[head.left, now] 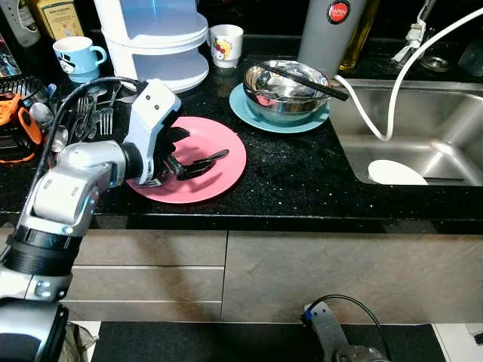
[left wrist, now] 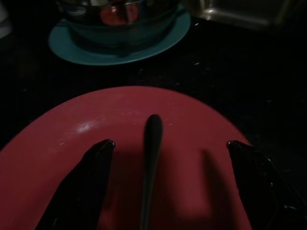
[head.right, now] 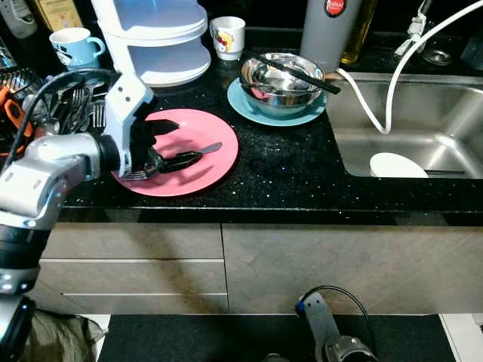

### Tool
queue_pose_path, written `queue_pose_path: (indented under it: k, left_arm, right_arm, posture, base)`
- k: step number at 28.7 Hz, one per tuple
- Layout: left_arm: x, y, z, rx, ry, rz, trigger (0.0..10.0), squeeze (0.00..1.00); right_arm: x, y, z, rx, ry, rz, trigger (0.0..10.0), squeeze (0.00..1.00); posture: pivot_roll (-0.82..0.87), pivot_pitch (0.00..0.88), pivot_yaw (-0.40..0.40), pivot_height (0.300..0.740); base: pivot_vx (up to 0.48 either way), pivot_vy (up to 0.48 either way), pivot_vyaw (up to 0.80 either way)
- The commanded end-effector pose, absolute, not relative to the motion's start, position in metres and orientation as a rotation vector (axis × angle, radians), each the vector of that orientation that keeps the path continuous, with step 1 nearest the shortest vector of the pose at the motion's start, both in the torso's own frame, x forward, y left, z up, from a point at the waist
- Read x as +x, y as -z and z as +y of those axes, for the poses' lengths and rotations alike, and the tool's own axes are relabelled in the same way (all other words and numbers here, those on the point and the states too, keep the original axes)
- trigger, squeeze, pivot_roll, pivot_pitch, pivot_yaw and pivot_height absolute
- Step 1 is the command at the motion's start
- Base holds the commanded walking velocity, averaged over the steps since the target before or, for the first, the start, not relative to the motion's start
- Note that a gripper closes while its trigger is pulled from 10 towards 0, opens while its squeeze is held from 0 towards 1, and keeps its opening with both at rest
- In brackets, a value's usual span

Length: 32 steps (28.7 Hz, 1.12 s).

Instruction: Kitchen organization

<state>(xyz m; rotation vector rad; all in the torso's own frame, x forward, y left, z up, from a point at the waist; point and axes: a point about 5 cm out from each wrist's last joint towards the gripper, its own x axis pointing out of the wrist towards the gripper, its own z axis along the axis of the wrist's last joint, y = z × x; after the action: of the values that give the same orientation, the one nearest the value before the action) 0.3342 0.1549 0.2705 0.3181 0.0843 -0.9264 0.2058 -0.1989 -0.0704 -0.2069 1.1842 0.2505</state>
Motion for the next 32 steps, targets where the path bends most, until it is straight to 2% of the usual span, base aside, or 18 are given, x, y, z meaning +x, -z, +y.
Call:
queue_pose_path:
  k: [1,10,22,23,24,32]
  left_arm:
    - [0.335,-0.268,0.152,0.31,0.961,0.133,10.0,0.0]
    - [0.344,-0.255,0.166,0.288,0.922,0.305,10.0,0.0]
    - [0.35,-0.248,0.176,0.311,0.891,0.384,10.0,0.0]
    - [0.349,-0.246,0.175,0.312,0.908,0.397,8.5,0.0]
    - [0.346,-0.243,0.174,0.316,0.938,0.423,0.0,0.0]
    - [0.337,-0.229,0.177,0.359,1.009,0.51,0.0,0.0]
  right_arm:
    - [0.2,0.073,-0.204,-0.21,-0.238,1.206,10.0,0.0]
    - [0.197,0.074,-0.206,-0.215,-0.232,1.216,10.0,0.0]
    - [0.196,0.074,-0.208,-0.216,-0.226,1.22,10.0,0.0]
    - [0.196,0.074,-0.208,-0.216,-0.224,1.22,10.0,0.0]
    - [0.196,0.074,-0.208,-0.216,-0.221,1.22,10.0,0.0]
    - [0.197,0.074,-0.208,-0.222,-0.212,1.211,10.0,0.0]
  posture:
    - [0.01,0.143,-0.018,0.74]
    - [0.0,0.152,-0.02,0.74]
    - [0.0,0.156,-0.021,0.74]
    - [0.0,0.156,-0.021,0.74]
    - [-0.01,0.156,-0.02,0.74]
    - [0.0,0.156,-0.018,0.74]
  base:
    - [0.0,0.0,0.0]
    - [0.0,0.0,0.0]
    - [0.0,0.0,0.0]
    - [0.0,0.0,0.0]
    - [0.0,0.0,0.0]
    - [0.0,0.0,0.0]
